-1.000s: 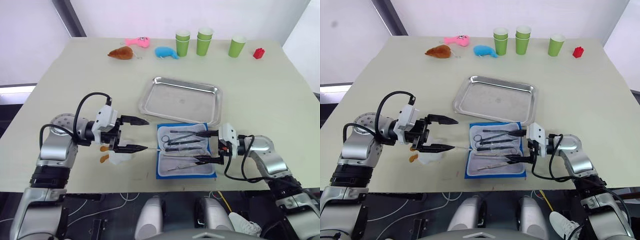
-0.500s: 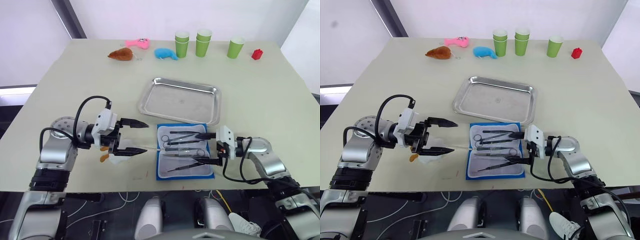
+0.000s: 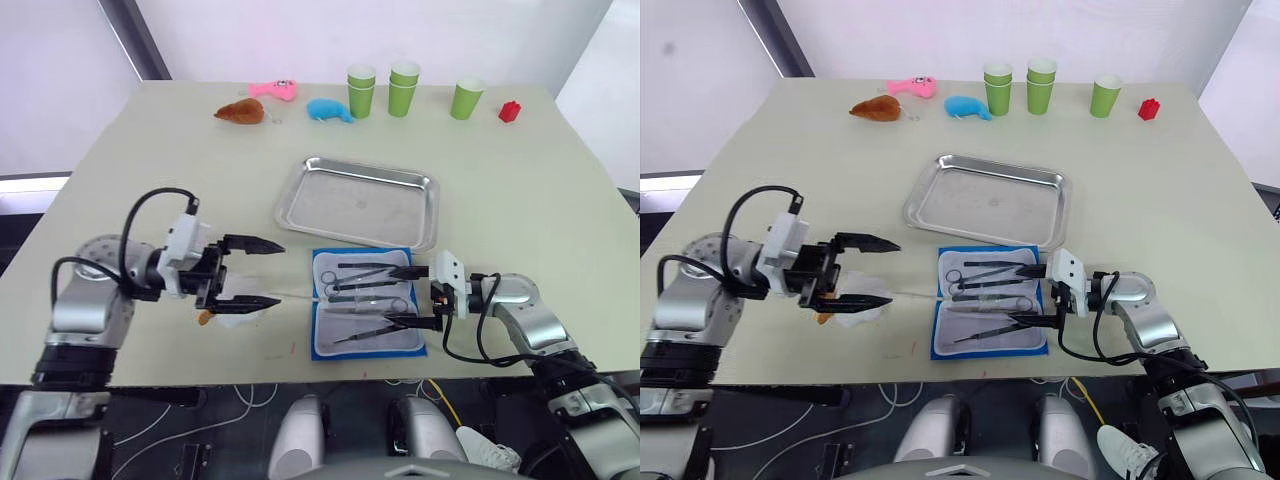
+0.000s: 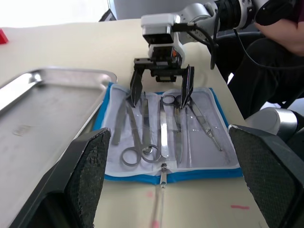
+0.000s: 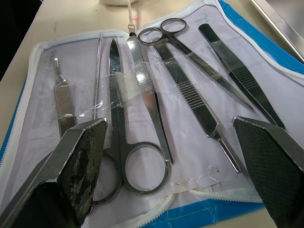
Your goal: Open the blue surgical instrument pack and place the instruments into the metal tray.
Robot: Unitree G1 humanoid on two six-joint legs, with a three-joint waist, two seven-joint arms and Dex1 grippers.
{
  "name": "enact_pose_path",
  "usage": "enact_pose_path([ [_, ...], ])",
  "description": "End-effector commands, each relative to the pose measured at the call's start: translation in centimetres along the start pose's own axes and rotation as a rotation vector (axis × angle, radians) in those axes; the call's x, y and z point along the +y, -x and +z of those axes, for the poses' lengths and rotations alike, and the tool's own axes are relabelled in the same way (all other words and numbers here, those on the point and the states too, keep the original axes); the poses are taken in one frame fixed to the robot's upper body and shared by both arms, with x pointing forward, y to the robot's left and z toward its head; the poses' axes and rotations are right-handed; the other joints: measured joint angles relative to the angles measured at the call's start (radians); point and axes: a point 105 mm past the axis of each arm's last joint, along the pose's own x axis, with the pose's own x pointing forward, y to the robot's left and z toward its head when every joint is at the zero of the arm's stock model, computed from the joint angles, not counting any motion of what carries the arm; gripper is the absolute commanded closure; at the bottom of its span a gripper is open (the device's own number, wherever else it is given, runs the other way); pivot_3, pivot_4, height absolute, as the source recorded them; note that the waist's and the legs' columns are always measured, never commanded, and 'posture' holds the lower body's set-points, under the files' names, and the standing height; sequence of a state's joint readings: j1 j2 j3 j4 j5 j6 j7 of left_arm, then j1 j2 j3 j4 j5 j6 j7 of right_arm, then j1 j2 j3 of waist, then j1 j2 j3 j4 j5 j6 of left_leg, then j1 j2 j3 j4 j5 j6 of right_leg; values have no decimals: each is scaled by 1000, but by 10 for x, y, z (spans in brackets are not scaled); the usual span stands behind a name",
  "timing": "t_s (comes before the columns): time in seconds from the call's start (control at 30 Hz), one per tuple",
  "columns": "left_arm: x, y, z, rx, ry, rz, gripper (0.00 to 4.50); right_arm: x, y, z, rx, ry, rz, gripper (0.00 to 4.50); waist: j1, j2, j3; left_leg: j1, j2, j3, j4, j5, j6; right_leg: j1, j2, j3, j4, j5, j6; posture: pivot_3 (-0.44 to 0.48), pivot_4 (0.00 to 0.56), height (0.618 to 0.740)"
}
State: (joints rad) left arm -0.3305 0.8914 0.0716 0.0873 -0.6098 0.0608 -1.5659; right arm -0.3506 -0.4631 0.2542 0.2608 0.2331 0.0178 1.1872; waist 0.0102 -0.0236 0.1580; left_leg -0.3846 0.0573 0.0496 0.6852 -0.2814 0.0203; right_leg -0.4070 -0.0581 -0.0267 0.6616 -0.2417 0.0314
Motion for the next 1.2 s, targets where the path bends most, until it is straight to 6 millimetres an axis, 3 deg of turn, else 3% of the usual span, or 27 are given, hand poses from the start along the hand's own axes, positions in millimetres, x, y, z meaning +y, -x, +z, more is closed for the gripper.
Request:
enact_pose_path([
  [0.03,-1,8,15,2,-53,-32,264,10,2,-43,141,-114,-6,88,0,0,0,1,0,1,0,0,0,1,0,0,0,0,0,0,150,739],
  [0.43,16,-5,0,50,-74,35,264,7,6,-46,144,-121,-25,88,1,-1,-1,2,0,1,0,0,0,2,1,1,0,0,-1,0,150,739],
  [0.53,20,-10,-6,58,-55,35,971,6,7,-46,146,-120,-27,0,1,-1,-1,3,0,1,0,0,0,3,1,1,0,0,-1,0,150,739],
  [0.67,25,-23,-17,91,-52,22,2722,6,6,-47,148,-118,-28,0,1,-2,-2,3,0,1,0,0,0,3,1,1,0,0,-1,0,150,739],
  [0.93,48,-64,-34,97,-35,-17,2722,2,2,-46,142,-108,-29,0,-2,-4,-3,4,0,0,0,0,0,4,6,5,0,0,-1,0,150,739],
  [1.2,55,-87,-53,135,-44,-38,2722,2,-2,-46,137,-101,-29,0,-14,-4,-3,5,0,0,0,0,0,4,9,11,0,2,0,0,150,739],
])
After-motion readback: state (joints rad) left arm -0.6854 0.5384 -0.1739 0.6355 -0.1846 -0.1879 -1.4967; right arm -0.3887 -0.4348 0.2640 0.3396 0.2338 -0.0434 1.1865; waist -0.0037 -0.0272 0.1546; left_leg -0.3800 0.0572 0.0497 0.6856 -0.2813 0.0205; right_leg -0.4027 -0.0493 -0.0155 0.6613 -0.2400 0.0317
